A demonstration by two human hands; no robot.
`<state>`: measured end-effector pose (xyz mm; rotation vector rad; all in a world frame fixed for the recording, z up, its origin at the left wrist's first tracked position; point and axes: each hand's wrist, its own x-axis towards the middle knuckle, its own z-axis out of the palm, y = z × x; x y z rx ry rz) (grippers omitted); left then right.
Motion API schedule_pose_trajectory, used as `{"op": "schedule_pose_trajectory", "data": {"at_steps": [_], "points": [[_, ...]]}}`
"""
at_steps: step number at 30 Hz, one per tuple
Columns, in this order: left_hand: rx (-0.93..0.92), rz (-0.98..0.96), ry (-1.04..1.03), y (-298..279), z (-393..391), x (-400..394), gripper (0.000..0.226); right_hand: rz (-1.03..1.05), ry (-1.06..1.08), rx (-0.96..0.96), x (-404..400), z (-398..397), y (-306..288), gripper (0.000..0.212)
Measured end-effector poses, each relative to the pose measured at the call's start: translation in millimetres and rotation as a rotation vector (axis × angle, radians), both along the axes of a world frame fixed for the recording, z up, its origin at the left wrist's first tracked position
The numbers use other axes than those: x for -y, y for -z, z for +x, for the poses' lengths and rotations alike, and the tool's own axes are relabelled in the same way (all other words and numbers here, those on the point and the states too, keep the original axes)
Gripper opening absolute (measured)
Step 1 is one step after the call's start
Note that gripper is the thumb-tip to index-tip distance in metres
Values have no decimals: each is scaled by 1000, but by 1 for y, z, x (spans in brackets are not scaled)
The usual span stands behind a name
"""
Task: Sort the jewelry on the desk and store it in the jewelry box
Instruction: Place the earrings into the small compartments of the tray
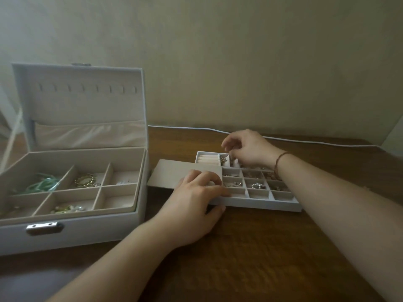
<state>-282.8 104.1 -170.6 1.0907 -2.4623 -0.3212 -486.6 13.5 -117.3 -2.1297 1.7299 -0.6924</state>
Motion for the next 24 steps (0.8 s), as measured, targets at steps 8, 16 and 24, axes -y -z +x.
{"op": "schedule_pose_trajectory", "data": {"at_steps": [8,16,24], "points": [[-17,20,-7,0,0,0,32,-172,150,74,-44,-65,-17,28],[-43,-12,-6,2,-3,0,30,-65,-11,-186,-78,-54,-14,24],[-26,3,4,1,0,-1,32,44,-39,-439,-26,5,10,42]]}}
